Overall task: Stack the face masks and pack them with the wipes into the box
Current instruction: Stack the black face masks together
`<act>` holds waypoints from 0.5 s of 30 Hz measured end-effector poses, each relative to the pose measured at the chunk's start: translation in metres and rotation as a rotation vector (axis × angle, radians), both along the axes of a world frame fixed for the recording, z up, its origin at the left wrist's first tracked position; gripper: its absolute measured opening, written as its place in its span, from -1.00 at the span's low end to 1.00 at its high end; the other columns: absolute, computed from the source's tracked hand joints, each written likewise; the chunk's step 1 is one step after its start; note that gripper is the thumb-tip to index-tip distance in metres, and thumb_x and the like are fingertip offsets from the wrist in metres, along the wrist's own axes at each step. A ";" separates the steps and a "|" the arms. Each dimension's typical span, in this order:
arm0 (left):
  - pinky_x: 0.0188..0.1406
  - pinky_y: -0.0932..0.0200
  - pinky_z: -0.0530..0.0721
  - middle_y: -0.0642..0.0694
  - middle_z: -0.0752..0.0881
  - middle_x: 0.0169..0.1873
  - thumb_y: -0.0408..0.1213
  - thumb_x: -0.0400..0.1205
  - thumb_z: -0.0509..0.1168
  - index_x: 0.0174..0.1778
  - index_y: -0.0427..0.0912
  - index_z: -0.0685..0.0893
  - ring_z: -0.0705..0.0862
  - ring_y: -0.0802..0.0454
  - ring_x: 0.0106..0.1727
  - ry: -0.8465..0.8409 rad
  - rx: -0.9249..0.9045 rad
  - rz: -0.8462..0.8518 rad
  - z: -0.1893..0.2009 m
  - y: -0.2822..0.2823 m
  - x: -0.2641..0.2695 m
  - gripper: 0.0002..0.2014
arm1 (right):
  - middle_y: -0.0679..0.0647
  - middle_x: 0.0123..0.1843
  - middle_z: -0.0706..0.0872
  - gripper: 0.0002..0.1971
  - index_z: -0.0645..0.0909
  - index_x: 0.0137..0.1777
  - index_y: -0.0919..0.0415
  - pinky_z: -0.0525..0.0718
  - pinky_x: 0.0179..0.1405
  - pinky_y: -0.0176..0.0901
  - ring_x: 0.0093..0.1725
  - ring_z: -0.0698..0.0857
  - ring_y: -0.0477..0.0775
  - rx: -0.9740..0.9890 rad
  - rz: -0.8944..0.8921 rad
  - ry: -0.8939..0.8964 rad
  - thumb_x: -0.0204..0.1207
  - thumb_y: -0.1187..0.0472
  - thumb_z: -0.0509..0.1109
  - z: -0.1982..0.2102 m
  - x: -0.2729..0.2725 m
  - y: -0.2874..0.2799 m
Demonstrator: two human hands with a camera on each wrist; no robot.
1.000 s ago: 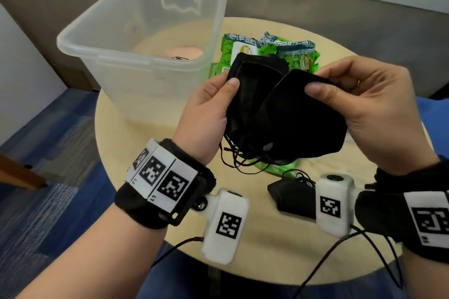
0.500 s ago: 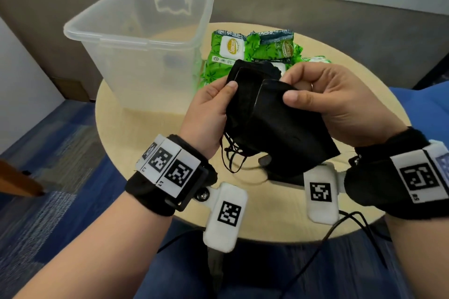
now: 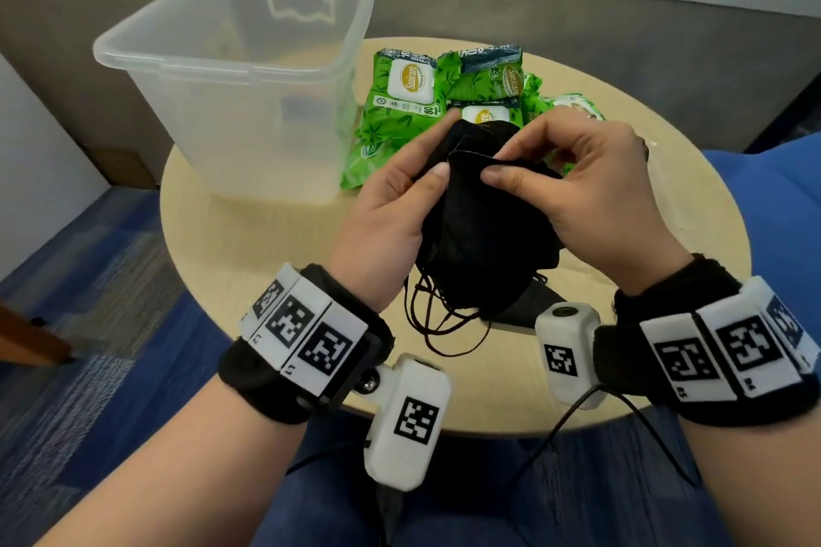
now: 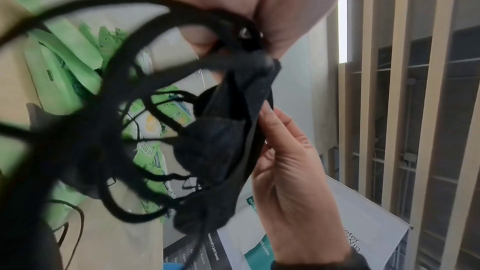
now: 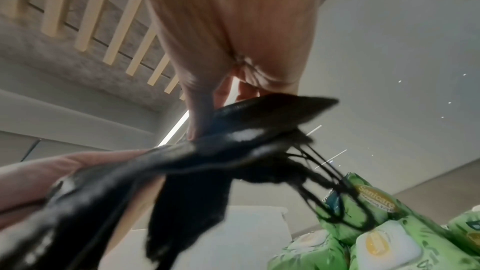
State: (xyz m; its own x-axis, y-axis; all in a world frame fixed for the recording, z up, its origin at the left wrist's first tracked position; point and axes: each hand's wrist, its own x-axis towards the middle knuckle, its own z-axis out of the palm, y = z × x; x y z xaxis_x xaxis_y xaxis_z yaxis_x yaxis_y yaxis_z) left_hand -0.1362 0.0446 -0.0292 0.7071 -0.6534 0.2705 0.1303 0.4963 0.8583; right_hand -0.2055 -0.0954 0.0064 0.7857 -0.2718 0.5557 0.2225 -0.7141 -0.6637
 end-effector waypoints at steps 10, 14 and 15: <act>-0.23 0.27 0.68 -0.04 0.77 -0.16 -0.39 0.58 0.12 -0.19 0.05 0.75 0.73 0.10 -0.17 -0.024 0.030 0.064 -0.006 0.008 0.022 -0.67 | -0.21 -0.29 0.68 -0.89 0.67 -0.33 0.09 0.57 -0.12 -0.38 -0.23 0.63 -0.18 0.197 0.288 -0.033 0.23 0.28 0.54 -0.011 0.000 -0.016; -0.34 0.32 0.65 -0.01 0.70 -0.24 -0.40 0.57 0.16 -0.21 -0.01 0.65 0.69 0.15 -0.28 -0.008 0.032 0.106 -0.006 0.006 0.030 -0.77 | -0.10 -0.27 0.69 -0.65 0.66 -0.10 0.04 0.65 -0.10 -0.37 -0.22 0.66 -0.13 0.221 0.426 0.112 0.10 0.25 0.62 0.002 -0.005 -0.023; -0.36 0.33 0.64 -0.01 0.68 -0.24 -0.43 0.59 0.16 -0.17 -0.03 0.60 0.68 0.17 -0.31 -0.009 0.030 0.115 -0.006 0.006 0.031 -0.80 | -0.08 -0.29 0.69 -0.62 0.66 -0.07 0.08 0.66 -0.11 -0.38 -0.23 0.66 -0.14 0.209 0.439 0.148 0.09 0.27 0.62 0.005 -0.004 -0.023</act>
